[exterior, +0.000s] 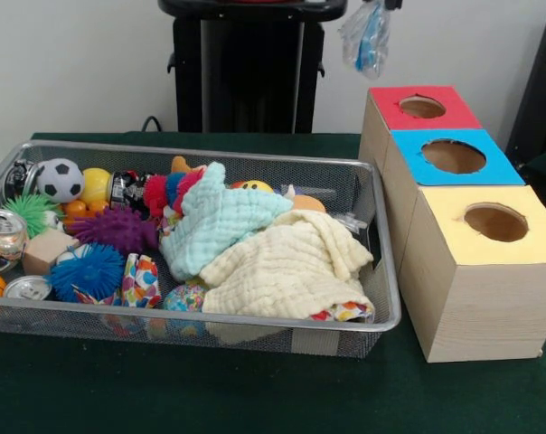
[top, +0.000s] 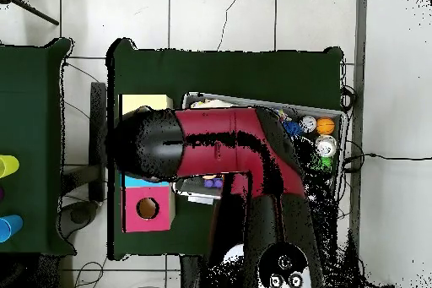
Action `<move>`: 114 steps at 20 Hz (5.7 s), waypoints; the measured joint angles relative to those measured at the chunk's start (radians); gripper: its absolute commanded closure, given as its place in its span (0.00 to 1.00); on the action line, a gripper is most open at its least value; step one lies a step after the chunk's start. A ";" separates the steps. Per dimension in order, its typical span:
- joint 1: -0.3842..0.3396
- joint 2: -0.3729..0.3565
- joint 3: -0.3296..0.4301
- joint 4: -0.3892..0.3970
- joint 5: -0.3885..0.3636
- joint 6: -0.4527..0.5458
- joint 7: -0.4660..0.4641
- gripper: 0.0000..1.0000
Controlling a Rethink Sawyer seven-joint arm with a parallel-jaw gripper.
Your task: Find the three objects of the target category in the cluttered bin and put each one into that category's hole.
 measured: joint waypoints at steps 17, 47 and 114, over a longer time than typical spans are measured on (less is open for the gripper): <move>0.147 0.005 -0.162 0.066 0.189 -0.031 0.156 1.00; 0.328 0.134 -0.316 0.138 0.435 -0.258 0.302 1.00; 0.113 0.345 -0.281 0.188 0.116 -0.597 0.302 0.00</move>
